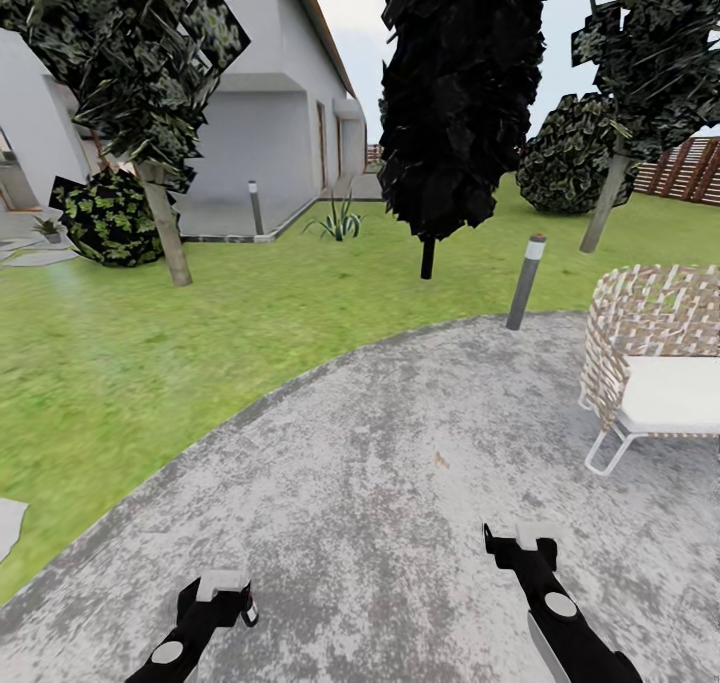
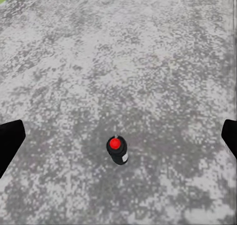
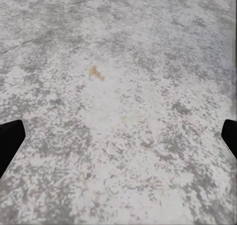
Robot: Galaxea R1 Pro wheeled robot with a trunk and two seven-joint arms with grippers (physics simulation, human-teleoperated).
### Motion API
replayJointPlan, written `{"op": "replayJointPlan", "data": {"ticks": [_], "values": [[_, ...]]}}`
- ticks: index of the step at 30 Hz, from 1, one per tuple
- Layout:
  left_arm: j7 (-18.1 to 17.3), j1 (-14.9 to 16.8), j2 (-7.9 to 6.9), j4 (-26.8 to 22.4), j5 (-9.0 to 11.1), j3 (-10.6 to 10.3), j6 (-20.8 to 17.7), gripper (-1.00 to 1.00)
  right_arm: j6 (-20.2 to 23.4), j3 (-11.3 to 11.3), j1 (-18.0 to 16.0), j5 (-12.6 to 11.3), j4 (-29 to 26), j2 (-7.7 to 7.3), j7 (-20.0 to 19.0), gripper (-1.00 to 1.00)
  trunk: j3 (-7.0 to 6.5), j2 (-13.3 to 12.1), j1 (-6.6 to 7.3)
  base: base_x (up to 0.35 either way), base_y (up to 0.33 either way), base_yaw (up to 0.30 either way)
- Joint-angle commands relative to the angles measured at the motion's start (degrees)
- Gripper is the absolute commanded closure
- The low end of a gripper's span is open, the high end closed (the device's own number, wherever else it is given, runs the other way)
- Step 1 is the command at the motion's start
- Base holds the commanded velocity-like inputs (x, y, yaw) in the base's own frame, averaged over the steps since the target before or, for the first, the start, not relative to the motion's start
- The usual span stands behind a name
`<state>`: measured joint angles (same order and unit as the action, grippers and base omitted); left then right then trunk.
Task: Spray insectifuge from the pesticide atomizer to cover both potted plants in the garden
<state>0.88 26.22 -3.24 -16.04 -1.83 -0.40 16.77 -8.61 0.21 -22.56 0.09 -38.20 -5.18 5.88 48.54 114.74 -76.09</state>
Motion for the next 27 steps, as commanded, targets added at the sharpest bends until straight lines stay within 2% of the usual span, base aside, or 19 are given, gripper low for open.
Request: {"op": "replayJointPlan", "data": {"ticks": [1, 13, 27], "values": [[0.1, 0.0, -0.01, 0.0, -0.2, 0.0, 0.2, -1.0, -0.2, 0.0, 0.0, 0.0, 0.1, 0.0, 0.1, -1.0, 0.05, 0.0, 0.01, 0.0, -0.232, 0.0], [0.1, 0.0, -0.01, -0.3, -0.1, 0.0, 0.2, -1.0, -0.2, 0.0, 0.0, 0.0, 0.0, 0.0, 0.2, -1.0, 0.05, 0.0, 0.01, 0.0, -0.037, 0.0], [0.1, 0.0, -0.01, -0.1, -0.1, 0.0, 0.2, -1.0, -0.3, 0.0, 0.0, 0.0, 0.1, 0.0, 0.3, -1.0, 2.62, 5.6, -3.07, 0.0, 0.0, 0.0]]}}
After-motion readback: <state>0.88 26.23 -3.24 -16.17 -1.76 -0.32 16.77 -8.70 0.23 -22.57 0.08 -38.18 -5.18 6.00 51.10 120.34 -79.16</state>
